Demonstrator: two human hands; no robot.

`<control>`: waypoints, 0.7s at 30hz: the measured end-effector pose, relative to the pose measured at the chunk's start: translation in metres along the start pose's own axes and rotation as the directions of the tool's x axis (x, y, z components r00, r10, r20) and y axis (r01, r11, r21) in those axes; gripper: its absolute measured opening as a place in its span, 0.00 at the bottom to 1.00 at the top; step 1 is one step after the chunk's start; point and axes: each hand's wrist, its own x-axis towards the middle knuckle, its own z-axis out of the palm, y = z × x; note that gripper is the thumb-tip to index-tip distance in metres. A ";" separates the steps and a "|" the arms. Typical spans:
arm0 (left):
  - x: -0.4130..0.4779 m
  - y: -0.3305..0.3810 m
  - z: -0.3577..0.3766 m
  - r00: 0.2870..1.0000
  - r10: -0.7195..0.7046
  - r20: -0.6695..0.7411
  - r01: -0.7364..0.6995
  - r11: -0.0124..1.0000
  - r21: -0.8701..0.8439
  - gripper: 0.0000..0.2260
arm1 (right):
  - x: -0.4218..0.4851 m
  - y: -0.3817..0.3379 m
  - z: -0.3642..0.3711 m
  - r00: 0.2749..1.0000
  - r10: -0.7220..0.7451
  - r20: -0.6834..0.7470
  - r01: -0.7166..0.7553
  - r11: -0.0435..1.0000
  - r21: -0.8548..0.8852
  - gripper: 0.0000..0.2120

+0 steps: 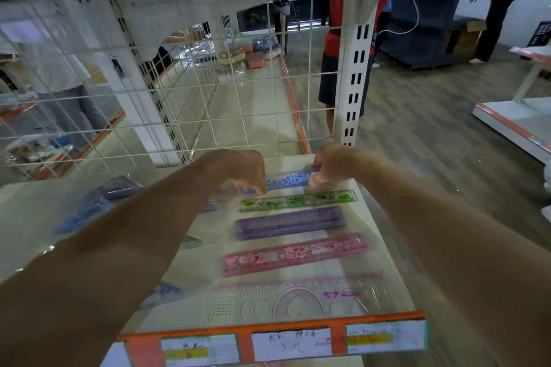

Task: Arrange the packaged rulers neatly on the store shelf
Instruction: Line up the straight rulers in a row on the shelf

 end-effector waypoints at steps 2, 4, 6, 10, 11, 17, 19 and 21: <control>0.000 -0.001 0.001 1.000 0.001 -0.012 -0.001 1.000 -0.003 0.16 | 0.001 0.000 -0.001 1.000 0.004 0.007 -0.004 1.000 -0.020 0.20; -0.001 -0.002 0.001 1.000 0.005 -0.010 -0.005 1.000 -0.030 0.18 | 0.001 -0.001 -0.003 1.000 0.010 0.017 -0.009 0.999 -0.052 0.22; -0.003 -0.001 0.000 1.000 0.003 -0.007 -0.003 0.999 -0.045 0.21 | 0.002 -0.003 -0.004 1.000 0.017 0.025 -0.014 0.996 -0.094 0.23; -0.002 0.001 -0.002 1.000 0.015 -0.018 -0.015 1.000 -0.003 0.21 | 0.000 0.001 0.000 1.000 0.029 -0.005 -0.029 0.992 -0.119 0.25; -0.002 0.001 -0.002 0.999 0.019 -0.028 -0.018 0.999 0.026 0.20 | -0.002 0.003 0.000 0.999 0.027 -0.023 -0.030 0.994 -0.110 0.25; 0.006 0.007 0.000 0.995 0.076 -0.062 -0.071 0.994 0.079 0.16 | -0.024 0.019 -0.005 0.998 0.011 -0.056 -0.015 0.997 -0.071 0.21; 0.008 0.007 0.001 0.987 0.088 -0.137 -0.082 0.995 0.047 0.15 | -0.027 0.019 -0.008 0.996 -0.006 -0.084 -0.004 0.992 -0.123 0.17; 0.006 0.007 -0.002 0.958 0.100 -0.270 -0.090 0.995 0.047 0.13 | -0.031 0.017 -0.012 0.987 -0.041 -0.155 0.017 0.987 -0.158 0.13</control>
